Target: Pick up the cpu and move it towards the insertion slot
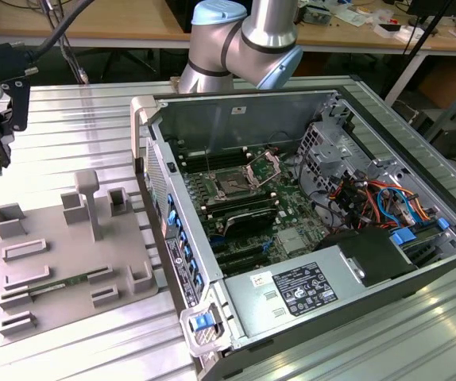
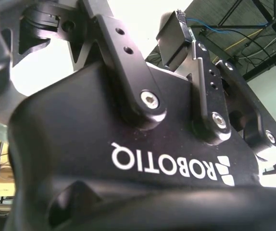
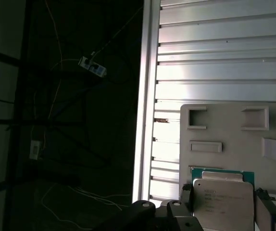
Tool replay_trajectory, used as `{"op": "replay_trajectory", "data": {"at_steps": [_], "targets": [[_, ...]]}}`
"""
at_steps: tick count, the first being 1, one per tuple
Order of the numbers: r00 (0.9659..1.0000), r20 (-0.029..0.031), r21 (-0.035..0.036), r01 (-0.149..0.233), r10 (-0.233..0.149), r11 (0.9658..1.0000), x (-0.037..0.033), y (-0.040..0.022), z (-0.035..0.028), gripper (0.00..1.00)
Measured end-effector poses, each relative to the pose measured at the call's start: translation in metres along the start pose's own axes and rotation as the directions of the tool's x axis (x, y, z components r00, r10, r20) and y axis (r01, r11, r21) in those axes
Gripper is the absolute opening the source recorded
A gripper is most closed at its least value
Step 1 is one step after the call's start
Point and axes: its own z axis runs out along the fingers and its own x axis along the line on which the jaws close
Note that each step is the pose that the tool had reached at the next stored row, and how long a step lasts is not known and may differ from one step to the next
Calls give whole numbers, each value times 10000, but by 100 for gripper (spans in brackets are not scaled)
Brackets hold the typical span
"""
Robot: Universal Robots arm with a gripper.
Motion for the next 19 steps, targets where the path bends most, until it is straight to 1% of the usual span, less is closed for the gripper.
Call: {"op": "replay_trajectory", "data": {"at_steps": [6, 8, 15, 19], "targets": [[10000, -1, 0, 0, 0, 10000, -63, -4, 0, 55], [10000, 0, 0, -1, 1, 10000, -95, -7, 0, 55], [10000, 0, 0, -1, 1, 10000, -153, -11, 0, 55], [10000, 0, 0, 0, 0, 10000, -211, -15, -1, 55]]}}
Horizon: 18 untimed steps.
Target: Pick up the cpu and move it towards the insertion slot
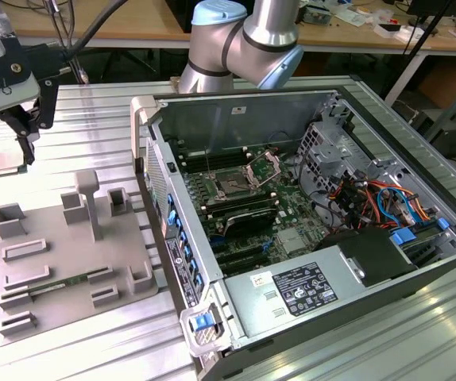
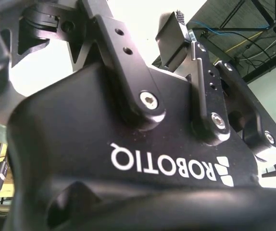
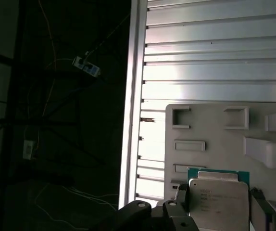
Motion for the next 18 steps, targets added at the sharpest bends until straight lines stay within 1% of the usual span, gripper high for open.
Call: {"op": "replay_trajectory", "data": {"at_steps": [2, 3, 9, 13, 18], "targets": [[10000, 0, 0, -1, 1, 10000, -15, -1, 0, 55], [10000, 0, 0, 0, 0, 10000, -34, -2, 0, 55], [10000, 0, 0, -1, 1, 10000, -101, -7, 0, 55], [10000, 1, -1, 0, 0, 10000, -127, -9, 0, 55], [10000, 0, 0, 0, 0, 10000, -184, -13, 0, 55]]}}
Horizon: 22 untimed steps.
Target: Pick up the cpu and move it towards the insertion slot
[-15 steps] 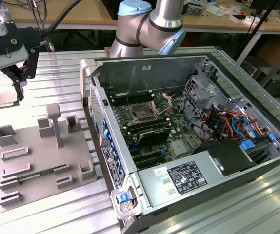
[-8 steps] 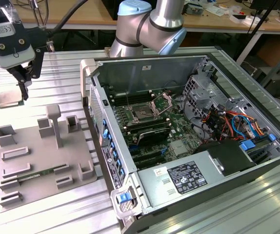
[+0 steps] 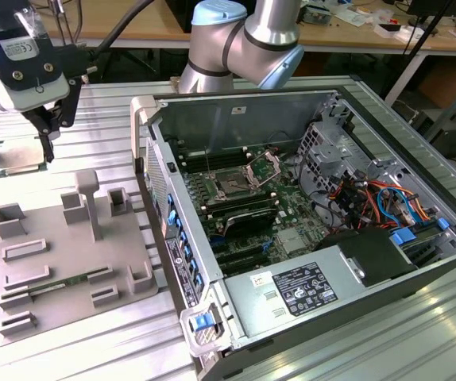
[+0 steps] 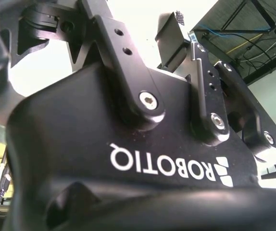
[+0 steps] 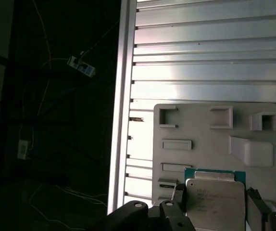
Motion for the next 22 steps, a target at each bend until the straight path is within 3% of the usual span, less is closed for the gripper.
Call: {"op": "replay_trajectory", "data": {"at_steps": [8, 22], "targets": [[10000, -1, 0, 0, 0, 10000, -85, -6, -1, 55], [10000, 0, 0, 0, 0, 10000, -173, -13, 0, 55]]}}
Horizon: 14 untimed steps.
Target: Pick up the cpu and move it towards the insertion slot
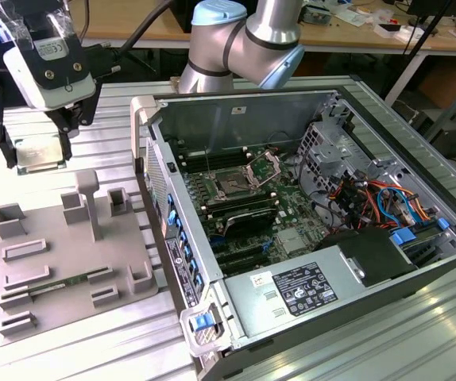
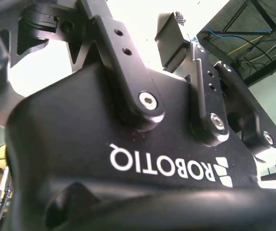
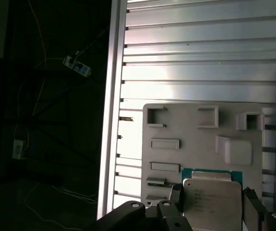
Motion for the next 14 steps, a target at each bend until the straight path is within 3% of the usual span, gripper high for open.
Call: {"op": "replay_trajectory", "data": {"at_steps": [14], "targets": [[10000, 0, 0, 0, 0, 10000, -120, -9, 0, 55]]}}
